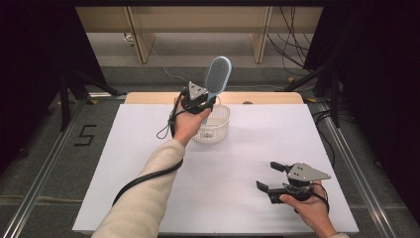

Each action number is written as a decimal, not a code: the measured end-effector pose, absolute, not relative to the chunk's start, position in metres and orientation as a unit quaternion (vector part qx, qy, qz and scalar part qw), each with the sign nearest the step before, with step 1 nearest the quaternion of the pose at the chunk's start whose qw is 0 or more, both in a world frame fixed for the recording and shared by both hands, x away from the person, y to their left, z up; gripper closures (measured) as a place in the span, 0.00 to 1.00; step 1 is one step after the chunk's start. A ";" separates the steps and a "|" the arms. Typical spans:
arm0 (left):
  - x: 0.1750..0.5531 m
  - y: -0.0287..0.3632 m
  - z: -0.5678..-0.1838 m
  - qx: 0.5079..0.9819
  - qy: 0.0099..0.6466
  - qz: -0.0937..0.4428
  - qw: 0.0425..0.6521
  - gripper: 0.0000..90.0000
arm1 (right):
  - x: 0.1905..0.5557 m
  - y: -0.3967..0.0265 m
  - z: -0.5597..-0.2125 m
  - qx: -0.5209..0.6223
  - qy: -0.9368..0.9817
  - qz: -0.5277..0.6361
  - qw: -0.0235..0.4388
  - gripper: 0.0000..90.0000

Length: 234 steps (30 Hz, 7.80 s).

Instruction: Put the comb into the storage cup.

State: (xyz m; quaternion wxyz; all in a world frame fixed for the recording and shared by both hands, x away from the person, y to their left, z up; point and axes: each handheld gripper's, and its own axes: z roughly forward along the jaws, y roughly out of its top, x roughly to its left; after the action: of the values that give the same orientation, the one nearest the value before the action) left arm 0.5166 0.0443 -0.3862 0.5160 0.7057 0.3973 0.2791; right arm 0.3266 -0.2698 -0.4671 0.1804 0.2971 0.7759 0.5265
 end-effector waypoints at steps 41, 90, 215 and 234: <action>0.516 0.040 -0.404 0.716 0.383 0.275 0.516 0.77 | 0.326 -0.269 -0.467 0.298 0.778 0.524 0.178 0.16; 0.516 0.038 -0.422 0.743 0.406 0.272 0.457 0.67 | 0.326 -0.269 -0.467 0.297 0.778 0.524 0.180 0.16; 0.342 0.188 -0.448 0.764 0.379 0.262 0.452 0.04 | 0.327 -0.272 -0.466 0.309 0.772 0.523 0.189 0.16; 0.337 0.188 -0.465 0.778 0.369 0.257 0.438 0.04 | 0.326 -0.272 -0.465 0.303 0.773 0.523 0.192 0.16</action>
State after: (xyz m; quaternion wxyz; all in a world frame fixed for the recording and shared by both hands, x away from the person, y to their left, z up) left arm 0.3368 0.1884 -0.4647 0.4381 0.7784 0.3690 0.2569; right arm 0.3262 -0.2719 -0.4649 0.1916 0.3031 0.7735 0.5226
